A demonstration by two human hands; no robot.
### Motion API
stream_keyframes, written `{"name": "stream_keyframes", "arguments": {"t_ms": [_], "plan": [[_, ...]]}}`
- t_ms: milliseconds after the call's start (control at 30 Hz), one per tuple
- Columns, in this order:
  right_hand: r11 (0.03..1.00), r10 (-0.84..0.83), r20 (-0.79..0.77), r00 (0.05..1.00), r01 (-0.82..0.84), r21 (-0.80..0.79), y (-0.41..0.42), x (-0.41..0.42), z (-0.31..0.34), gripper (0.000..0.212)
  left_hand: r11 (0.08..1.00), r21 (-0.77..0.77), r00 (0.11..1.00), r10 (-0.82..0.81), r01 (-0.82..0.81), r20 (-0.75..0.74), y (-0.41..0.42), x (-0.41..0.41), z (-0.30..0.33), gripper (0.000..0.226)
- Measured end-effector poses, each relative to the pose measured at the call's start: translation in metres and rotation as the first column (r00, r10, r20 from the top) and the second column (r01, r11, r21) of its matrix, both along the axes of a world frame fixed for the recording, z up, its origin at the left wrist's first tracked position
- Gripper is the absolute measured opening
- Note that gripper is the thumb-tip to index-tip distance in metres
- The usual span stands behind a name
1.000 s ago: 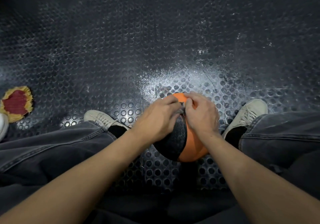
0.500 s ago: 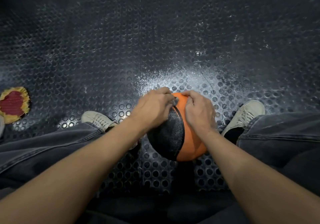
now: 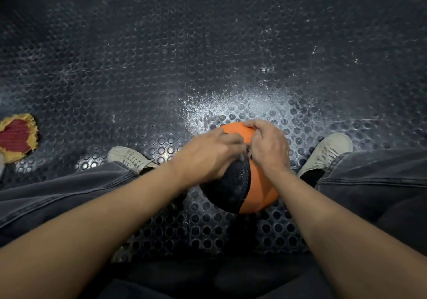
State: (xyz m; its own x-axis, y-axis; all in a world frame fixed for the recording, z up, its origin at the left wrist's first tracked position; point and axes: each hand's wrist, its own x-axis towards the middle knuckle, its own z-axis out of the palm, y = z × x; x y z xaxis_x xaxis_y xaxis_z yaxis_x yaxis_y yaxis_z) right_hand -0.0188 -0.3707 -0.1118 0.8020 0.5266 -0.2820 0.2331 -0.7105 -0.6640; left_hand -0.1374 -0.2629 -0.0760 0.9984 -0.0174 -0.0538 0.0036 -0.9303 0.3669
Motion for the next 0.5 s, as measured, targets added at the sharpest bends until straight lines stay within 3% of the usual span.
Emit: {"name": "stream_keyframes", "arguments": {"t_ms": [100, 267, 400, 433, 500], "plan": [[1.000, -0.021, -0.002, 1.000, 0.021, -0.013, 0.005, 0.000, 0.002, 0.039, 0.967, -0.006, 0.966, 0.254, -0.254, 0.040, 0.006, 0.013, -0.006, 0.023], [0.999, -0.050, -0.013, 0.999, 0.049, -0.010, 0.001, 0.003, -0.003, 0.042, 1.000, 0.005, 1.000, -0.024, 0.024, 0.011, -0.010, -0.005, 0.001, 0.025], [0.999, -0.040, -0.003, 0.999, 0.040, -0.026, 0.007, 0.006, -0.004, 0.039, 0.967, -0.009, 0.966, 0.255, -0.255, 0.030, 0.007, 0.017, -0.005, 0.030], [0.998, -0.054, -0.003, 0.999, 0.053, -0.032, 0.008, 0.007, -0.004, 0.040, 0.963, -0.003, 0.961, 0.270, -0.271, 0.059, -0.001, 0.013, -0.008, 0.026], [0.996, -0.074, -0.001, 0.997, 0.073, -0.049, 0.009, 0.011, -0.004, 0.044, 0.988, 0.003, 0.985, 0.152, -0.153, 0.086, -0.021, -0.006, -0.009, 0.021]]}}
